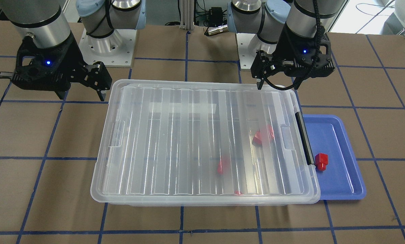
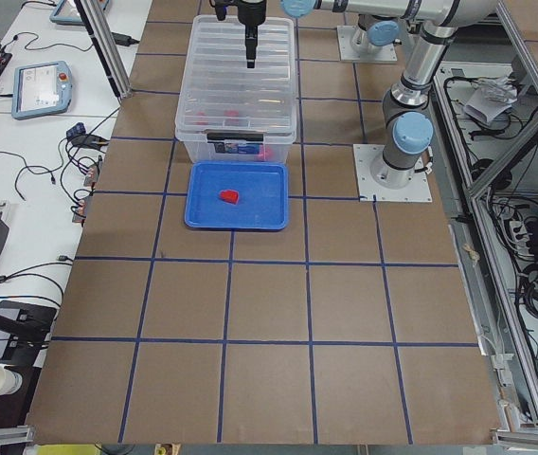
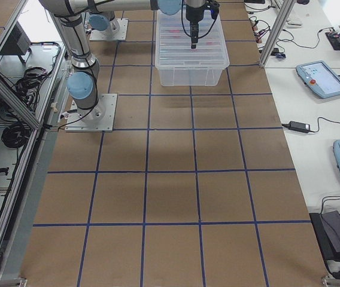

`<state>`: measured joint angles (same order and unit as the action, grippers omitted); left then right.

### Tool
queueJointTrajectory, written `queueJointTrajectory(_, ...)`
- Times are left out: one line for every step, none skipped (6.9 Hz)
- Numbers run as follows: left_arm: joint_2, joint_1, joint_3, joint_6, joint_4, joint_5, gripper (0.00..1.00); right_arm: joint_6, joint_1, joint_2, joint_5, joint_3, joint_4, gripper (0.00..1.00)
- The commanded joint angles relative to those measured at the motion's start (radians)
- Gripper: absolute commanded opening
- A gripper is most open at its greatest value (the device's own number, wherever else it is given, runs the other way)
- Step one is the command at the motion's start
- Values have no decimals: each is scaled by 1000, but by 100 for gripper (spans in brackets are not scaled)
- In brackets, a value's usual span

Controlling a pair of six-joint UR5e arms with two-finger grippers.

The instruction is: Place red block in blue tray from box

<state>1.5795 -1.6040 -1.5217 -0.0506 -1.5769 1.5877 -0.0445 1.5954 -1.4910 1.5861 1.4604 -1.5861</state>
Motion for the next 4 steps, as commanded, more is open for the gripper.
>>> queueJointTrajectory(4, -1, 0, 0, 0, 1, 100, 0, 0, 0, 0, 0, 0, 100)
queueJointTrajectory(4, -2, 0, -2, 0, 2, 100, 0, 0, 0, 0, 0, 0, 100)
queueJointTrajectory(7, -1, -2, -2, 0, 2, 100, 0, 0, 0, 0, 0, 0, 100)
queueJointTrajectory(1, -1, -6, -3, 0, 2, 100, 0, 0, 0, 0, 0, 0, 100)
